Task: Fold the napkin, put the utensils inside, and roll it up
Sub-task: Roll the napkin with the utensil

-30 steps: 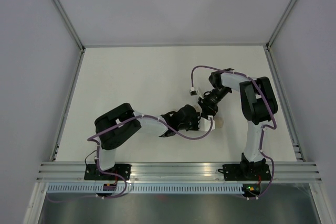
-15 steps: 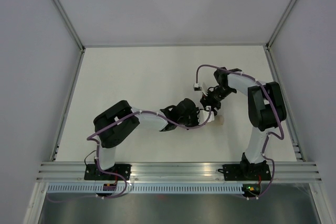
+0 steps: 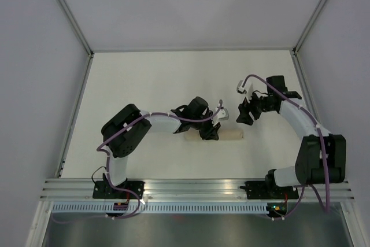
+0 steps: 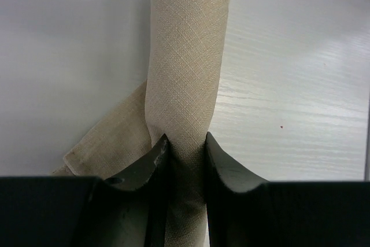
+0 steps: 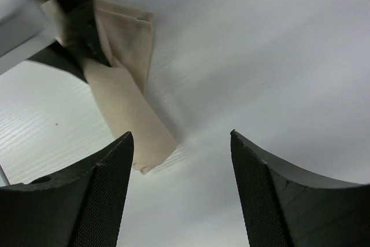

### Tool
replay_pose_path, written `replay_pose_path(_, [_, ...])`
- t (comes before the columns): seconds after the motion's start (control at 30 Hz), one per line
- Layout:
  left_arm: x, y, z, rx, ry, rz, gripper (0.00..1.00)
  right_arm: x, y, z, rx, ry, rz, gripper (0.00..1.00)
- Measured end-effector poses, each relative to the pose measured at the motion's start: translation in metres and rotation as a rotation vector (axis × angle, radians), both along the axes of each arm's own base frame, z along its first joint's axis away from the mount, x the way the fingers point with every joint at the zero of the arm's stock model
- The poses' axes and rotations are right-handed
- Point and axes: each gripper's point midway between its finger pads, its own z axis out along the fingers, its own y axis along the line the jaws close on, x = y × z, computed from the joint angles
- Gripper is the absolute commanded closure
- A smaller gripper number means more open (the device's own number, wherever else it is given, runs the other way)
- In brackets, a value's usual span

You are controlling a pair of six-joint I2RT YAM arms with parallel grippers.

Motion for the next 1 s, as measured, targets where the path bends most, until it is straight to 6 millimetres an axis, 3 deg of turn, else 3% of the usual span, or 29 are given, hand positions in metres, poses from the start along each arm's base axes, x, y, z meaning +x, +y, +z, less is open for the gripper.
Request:
replay_pose_path(0.2, [-0.005,-0.001,-0.002,-0.028,0.158,-0.005,0.76,-0.045,0.012,0.006,0.002,-0.162,0.066,0.23])
replay_pose_path(0.47, [-0.015,-0.01,-0.002,-0.038,0.269,-0.042,0.75,-0.086,0.048,-0.037,-0.097,-0.231,0.286,0.23])
replay_pose_path(0.7, [-0.016,-0.011,-0.002,-0.021,0.319,-0.053,0.75,-0.091,0.053,-0.065,-0.184,-0.272,0.348,0.25])
replay_pose_path(0.83, [-0.016,-0.011,-0.002,-0.015,0.335,-0.056,0.71,-0.085,0.056,-0.07,-0.217,-0.304,0.354,0.36])
replay_pose_path(1.0, [-0.018,-0.01,-0.003,-0.011,0.344,-0.058,0.57,-0.079,0.055,-0.074,-0.246,-0.316,0.345,0.49])
